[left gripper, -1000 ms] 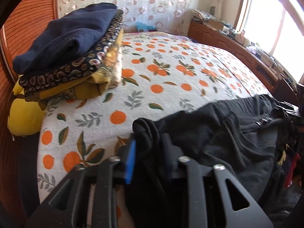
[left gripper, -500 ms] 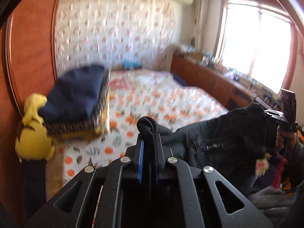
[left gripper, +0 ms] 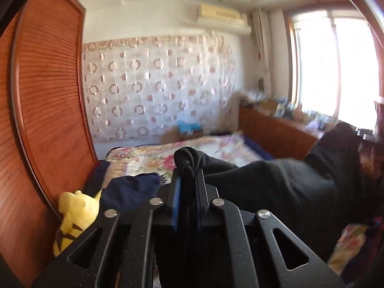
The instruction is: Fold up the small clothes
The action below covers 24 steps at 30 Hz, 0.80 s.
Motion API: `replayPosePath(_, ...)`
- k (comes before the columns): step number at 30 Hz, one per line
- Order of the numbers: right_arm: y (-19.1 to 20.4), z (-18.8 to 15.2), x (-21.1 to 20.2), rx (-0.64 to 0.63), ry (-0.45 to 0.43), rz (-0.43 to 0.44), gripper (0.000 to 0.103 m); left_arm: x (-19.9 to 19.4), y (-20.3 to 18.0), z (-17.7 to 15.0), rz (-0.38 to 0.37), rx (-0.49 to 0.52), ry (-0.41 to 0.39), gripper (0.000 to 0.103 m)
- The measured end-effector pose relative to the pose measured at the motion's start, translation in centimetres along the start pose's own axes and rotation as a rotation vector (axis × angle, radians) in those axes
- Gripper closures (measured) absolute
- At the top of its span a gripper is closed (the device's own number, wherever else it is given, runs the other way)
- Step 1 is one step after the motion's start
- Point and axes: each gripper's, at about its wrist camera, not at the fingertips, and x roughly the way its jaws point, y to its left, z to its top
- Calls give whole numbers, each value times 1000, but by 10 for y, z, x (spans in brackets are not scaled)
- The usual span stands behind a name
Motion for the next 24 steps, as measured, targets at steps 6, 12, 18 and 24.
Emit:
replayPosePath(6, -20, -42, 166, 67, 316, -126, 60, 123, 8, -66, 13, 46, 233, 59)
replayPosePath(12, -6, -112, 187, 91, 383, -67, 60, 123, 0, -121, -102, -12, 304, 30)
replayPosePath(18, -2, -135, 174, 78, 388, -16, 59, 105, -23, -150, -108, -62, 334, 28)
replayPosePath(24, -18, -160, 152, 168, 384, 5, 59, 110, -39, -189, -126, -77, 403, 28)
